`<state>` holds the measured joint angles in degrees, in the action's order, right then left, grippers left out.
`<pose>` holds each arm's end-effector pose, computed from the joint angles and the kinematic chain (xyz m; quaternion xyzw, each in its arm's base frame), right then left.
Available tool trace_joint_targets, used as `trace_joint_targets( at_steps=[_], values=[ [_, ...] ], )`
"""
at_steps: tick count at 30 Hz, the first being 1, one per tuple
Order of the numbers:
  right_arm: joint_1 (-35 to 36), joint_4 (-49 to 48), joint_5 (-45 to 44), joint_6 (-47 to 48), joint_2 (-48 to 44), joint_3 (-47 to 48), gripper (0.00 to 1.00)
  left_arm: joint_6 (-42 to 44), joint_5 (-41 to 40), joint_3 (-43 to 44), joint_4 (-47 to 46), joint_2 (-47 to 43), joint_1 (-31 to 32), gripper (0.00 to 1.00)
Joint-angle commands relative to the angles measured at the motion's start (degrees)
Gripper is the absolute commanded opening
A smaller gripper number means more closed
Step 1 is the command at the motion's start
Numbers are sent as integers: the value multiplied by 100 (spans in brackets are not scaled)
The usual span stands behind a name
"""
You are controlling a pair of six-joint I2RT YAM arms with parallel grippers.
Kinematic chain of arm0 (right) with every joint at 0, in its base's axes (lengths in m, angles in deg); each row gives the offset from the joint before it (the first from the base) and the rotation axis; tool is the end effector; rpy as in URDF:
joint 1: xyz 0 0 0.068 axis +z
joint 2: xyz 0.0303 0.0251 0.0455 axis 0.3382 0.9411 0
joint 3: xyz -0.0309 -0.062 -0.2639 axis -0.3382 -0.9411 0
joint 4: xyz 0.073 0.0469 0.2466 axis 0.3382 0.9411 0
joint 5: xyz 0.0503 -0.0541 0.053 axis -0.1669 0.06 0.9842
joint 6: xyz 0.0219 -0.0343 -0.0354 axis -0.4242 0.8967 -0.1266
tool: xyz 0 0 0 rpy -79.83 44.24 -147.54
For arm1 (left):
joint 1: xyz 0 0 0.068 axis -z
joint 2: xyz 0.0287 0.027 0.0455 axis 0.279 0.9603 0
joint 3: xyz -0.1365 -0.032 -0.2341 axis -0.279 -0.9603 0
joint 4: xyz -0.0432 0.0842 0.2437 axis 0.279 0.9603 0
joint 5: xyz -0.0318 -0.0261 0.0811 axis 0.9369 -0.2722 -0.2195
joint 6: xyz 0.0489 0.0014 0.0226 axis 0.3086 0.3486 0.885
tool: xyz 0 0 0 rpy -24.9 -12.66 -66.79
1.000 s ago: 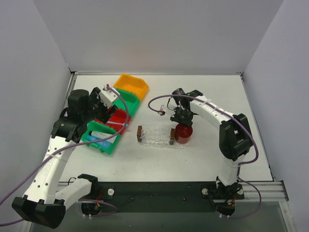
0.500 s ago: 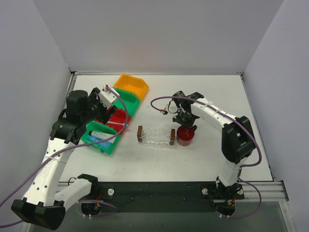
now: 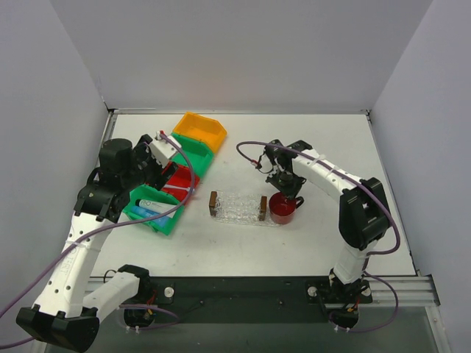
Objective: Prepare toiletry sets of a toothbrush and toothpaste on the tray
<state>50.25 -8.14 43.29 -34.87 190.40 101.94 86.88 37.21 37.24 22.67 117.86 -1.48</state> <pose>0.3113 0.1825 0.2224 -0.3999 0.9001 0.0094 0.1728 0.1894 -0.0576 0.3871 0.3778 0.7558 -0.0170 0.5346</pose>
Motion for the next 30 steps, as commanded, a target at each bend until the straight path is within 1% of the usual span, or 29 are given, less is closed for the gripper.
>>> trace_joint_targets(
  at_steps=[1,7,10,18,20,27,28,30],
  values=[
    [20,245,-418,-759,-443,-105,0,-53,166,49,-48,-110,-40,75],
    [-16,34,-595,-1156,-593,-307,0,-53,175,-12,-65,-145,-39,75],
    [-121,-54,-402,-1226,-611,-412,0,-62,201,-4,-57,-154,-39,75],
    [-569,-308,590,-1560,-558,-623,0,-71,227,-30,-13,-163,-40,75],
    [-675,-387,688,-1622,-584,-667,0,-88,227,-39,-13,-145,-39,75],
    [-675,-537,671,-1763,-760,-782,0,-132,227,-47,-83,-57,-31,75],
    [-675,-546,653,-1937,-777,-790,0,-149,227,-56,-92,-31,-39,75],
    [-684,-572,627,-1991,-830,-825,0,-150,227,-91,-109,-22,-39,75]
  ],
)
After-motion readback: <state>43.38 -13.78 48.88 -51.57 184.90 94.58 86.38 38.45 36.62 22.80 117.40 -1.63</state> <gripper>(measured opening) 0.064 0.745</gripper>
